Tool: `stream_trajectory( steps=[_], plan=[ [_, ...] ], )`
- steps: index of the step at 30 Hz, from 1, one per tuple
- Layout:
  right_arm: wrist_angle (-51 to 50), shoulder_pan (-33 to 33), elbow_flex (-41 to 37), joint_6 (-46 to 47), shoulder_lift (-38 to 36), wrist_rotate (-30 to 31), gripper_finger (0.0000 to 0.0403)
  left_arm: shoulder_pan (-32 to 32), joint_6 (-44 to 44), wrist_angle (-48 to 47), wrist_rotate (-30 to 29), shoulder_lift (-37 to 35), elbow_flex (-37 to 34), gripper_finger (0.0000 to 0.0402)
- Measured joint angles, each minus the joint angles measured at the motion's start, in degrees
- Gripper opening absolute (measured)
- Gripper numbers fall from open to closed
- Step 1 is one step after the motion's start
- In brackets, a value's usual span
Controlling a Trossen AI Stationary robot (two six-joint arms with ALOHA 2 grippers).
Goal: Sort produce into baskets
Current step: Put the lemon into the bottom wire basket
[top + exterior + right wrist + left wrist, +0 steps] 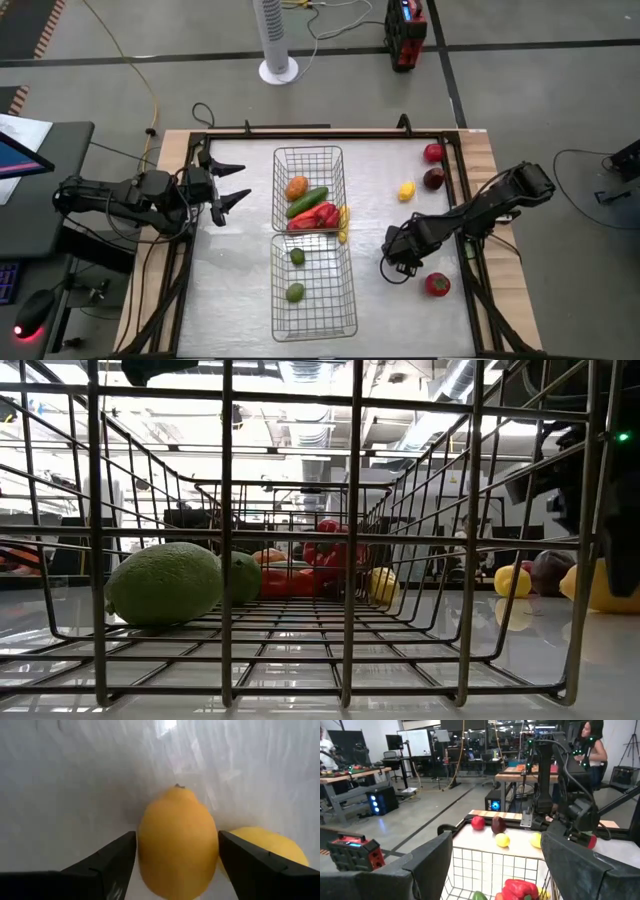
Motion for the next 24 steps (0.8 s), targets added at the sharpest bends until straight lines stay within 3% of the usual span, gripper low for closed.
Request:
stream_trajectory(
  steps=[8, 12, 17, 24],
  plan=[
    [1.4, -1.2, -0.3, -1.5, 0.0, -1.6, 0.0232, 0.0, 0.0, -0.1, 0.1, 0.0, 0.0, 0.0292],
    [0.3, -2.1, 2.1, -2.1, 0.0, -2.4, 0.0232, 0.0, 0.0, 0.0, 0.5, 0.0, 0.0, 0.0292],
    [-4.7, -3.0, 11.5, -4.4, 0.0, -1.7, 0.0232, 0.0, 0.0, 0.0, 0.5, 0.0, 0.0, 0.0292],
    [-5.7, -1.2, 28.5, -8.9, 0.0, 7.0, 0.0244, 0.0, 0.2, 0.0, 0.6, 0.0, 0.0, 0.0292]
  ],
)
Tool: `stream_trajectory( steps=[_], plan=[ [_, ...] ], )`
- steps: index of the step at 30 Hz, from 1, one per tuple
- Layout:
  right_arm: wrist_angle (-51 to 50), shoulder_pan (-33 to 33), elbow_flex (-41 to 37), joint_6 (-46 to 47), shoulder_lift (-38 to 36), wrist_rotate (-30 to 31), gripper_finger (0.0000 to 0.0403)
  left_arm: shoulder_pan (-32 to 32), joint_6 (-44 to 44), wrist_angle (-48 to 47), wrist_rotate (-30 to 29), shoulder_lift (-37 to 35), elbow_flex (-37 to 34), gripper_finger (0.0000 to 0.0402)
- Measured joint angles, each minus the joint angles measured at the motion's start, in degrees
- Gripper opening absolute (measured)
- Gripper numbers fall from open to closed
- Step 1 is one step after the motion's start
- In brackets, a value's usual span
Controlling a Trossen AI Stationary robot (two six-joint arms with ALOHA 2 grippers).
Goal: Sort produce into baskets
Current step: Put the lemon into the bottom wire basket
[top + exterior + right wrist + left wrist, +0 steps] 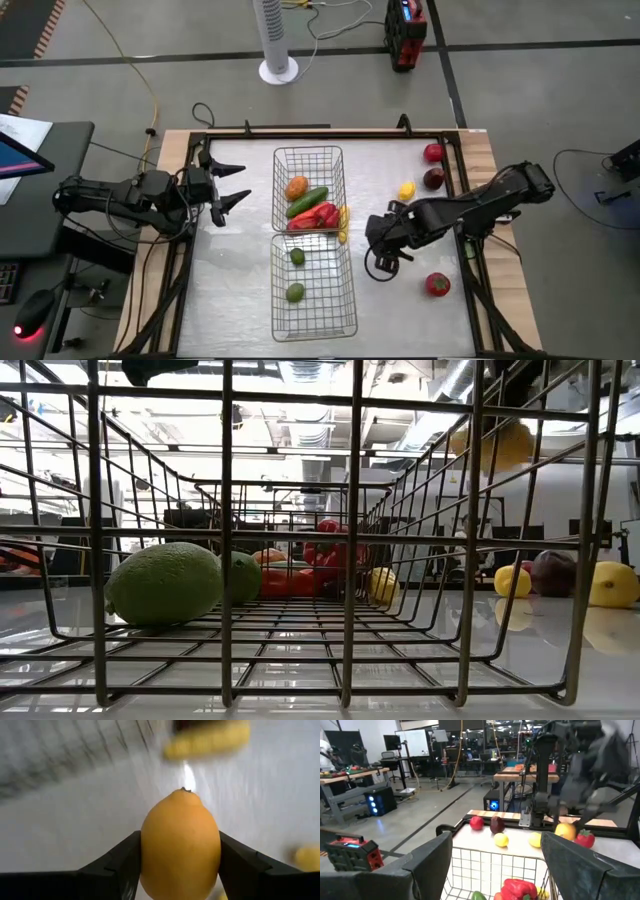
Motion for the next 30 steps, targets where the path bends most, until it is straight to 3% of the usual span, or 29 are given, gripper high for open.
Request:
stream_trajectory(
  steps=[8, 13, 18, 21, 24, 26, 30],
  plan=[
    [23.0, 2.4, 3.6, -12.4, 0.2, 1.2, 0.0247, 0.0, 0.0, -0.1, 0.0, 0.0, 0.0, 0.0292],
    [29.3, 2.3, 3.4, -15.2, 1.3, 0.8, 0.0255, 0.0, 0.0, -0.3, 0.0, 0.0, 0.0, 0.0292],
    [36.9, 1.3, 3.6, -14.8, 3.4, -6.4, 0.0297, 0.0, 0.0, -0.2, 0.0, 0.0, 0.0, 0.0292],
    [36.4, 0.6, 3.4, -13.8, 5.2, -8.4, 0.0330, 0.0, 0.0, -0.2, 0.0, 0.2, 0.0, 0.0292],
    [29.1, -0.6, 3.4, -11.9, 5.8, -8.4, 0.0355, 0.0, 0.0, -0.3, 0.0, 0.5, 0.0, 0.0292],
    [20.4, -1.7, 3.5, -10.0, 5.3, -7.5, 0.0361, 0.0, 0.0, -0.3, 0.0, 0.8, 0.0, 0.0292],
    [2.0, -3.6, 3.5, -5.2, 4.9, 0.3, 0.0356, 0.0, 0.1, -0.3, 0.0, 1.2, 0.0, 0.0292]
  ],
)
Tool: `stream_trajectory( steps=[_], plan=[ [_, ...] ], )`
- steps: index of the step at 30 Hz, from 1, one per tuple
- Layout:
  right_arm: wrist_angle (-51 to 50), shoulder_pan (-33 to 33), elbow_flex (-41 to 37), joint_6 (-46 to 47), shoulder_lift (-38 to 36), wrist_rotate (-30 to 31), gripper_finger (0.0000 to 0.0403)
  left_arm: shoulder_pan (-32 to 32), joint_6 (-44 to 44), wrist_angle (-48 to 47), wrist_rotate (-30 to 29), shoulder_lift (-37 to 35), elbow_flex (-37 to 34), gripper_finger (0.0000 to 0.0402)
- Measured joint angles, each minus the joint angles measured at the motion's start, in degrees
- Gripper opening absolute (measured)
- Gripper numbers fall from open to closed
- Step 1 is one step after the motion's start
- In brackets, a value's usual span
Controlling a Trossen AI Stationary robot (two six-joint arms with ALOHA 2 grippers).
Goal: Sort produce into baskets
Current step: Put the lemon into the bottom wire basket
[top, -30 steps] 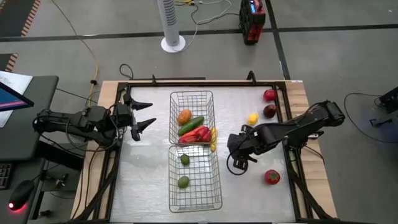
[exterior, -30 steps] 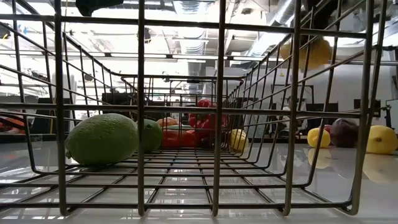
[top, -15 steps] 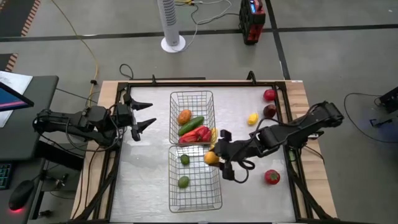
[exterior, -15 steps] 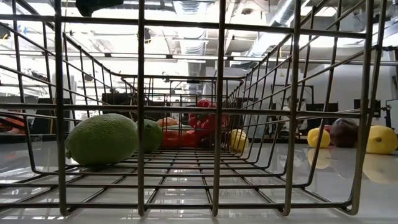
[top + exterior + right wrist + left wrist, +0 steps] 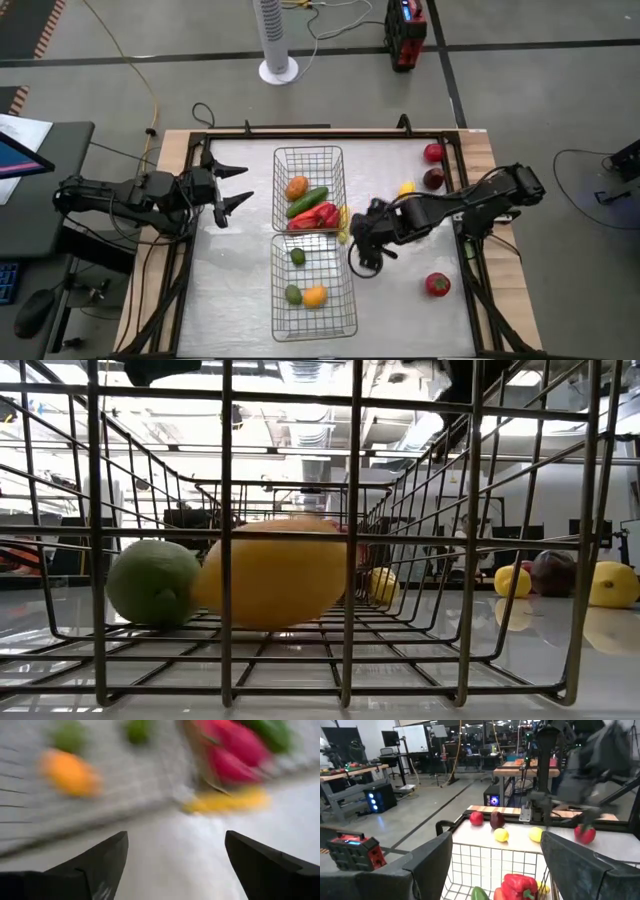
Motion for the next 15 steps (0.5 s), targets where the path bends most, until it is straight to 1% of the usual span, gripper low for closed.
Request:
stream_trajectory(
  steps=[4, 7, 10, 13, 15],
  plan=[
    [-16.5, -1.4, -1.1, 3.8, -0.2, 4.2, 0.0339, 0.0, 0.0, 0.4, 0.0, 0.2, 0.0, 0.0292],
    [-23.7, -1.8, -4.6, 4.1, -0.2, 5.2, 0.0328, 0.0, 0.0, 0.4, 0.0, 0.2, 0.0, 0.0292],
    [-25.4, -2.1, -9.5, 1.2, -0.2, 3.7, 0.0323, 0.0, 0.3, 0.4, 0.0, 0.2, 0.0, 0.0292],
    [-24.5, -2.9, -14.0, -5.3, 0.2, -2.1, 0.0325, 0.0, 0.3, 0.4, -0.1, 0.2, 0.0, 0.0292],
    [-24.2, -3.3, -16.0, -10.0, 0.4, -3.9, 0.0332, 0.0, 0.2, 0.5, -0.1, 0.2, 0.0, 0.0292]
  ],
)
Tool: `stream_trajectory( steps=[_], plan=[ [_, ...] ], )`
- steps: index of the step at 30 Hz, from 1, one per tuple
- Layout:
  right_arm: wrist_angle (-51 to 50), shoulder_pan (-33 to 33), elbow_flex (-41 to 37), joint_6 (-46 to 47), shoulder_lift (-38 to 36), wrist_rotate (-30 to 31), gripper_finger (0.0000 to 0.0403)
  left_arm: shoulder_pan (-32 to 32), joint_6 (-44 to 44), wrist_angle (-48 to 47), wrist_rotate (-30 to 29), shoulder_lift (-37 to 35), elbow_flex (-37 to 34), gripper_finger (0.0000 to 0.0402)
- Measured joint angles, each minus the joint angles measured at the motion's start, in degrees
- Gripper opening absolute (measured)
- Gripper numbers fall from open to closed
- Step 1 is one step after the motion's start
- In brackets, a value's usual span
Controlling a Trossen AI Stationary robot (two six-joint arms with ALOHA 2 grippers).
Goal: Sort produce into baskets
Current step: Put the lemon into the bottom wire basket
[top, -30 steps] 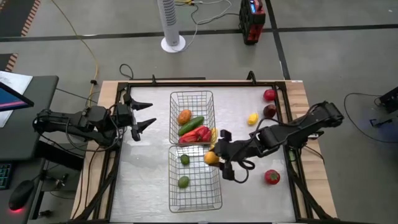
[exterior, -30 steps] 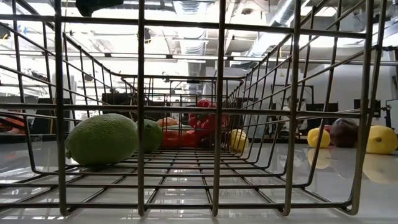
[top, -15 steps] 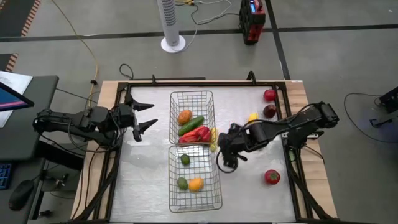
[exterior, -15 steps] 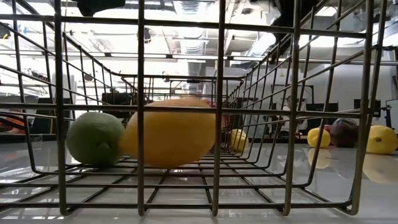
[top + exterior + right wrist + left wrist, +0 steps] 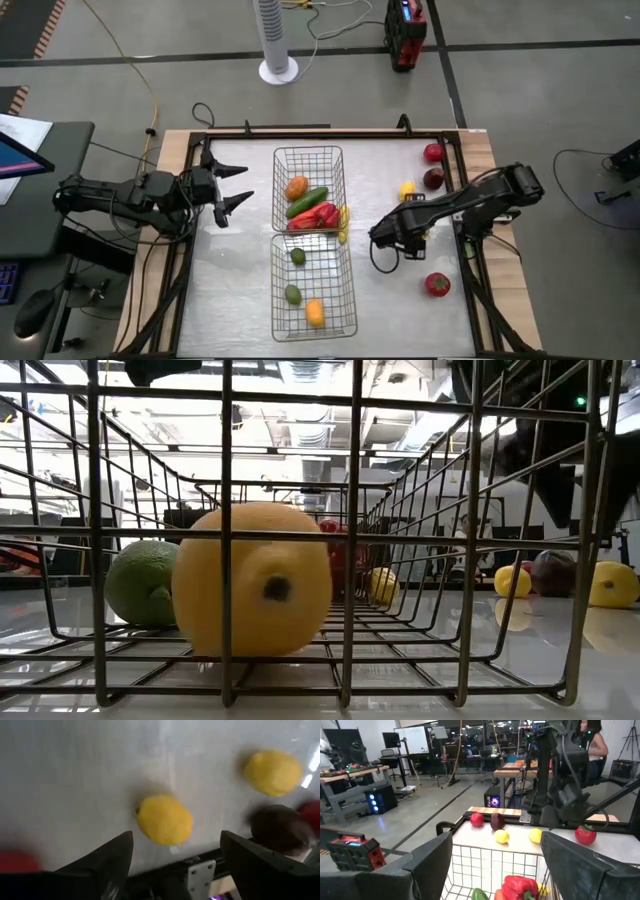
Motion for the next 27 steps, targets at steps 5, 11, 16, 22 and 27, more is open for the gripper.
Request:
stream_trajectory(
  steps=[5, 11, 16, 22, 27],
  plan=[
    [-0.9, 0.0, -2.6, -9.8, 1.6, 2.1, 0.0360, 0.0, 0.0, 0.0, 0.0, 0.0, 0.0, 0.0292],
    [1.2, 0.0, -6.8, -16.7, 5.5, 2.4, 0.0378, 0.0, 0.0, -0.3, -0.1, 0.0, 0.0, 0.0292],
    [3.1, 0.2, -8.2, -17.8, 10.8, 2.4, 0.0372, 0.0, 0.0, -0.5, 0.0, 0.0, 0.0, 0.0292],
    [7.8, 0.1, -8.4, -19.1, 14.0, 1.3, 0.0310, 0.0, 0.0, -0.5, 0.0, 0.0, 0.0, 0.0292],
    [7.5, 0.1, -8.4, -19.5, 13.7, 1.6, 0.0251, 0.0, 0.0, -0.5, 0.0, 0.0, 0.0, 0.0292]
  ],
)
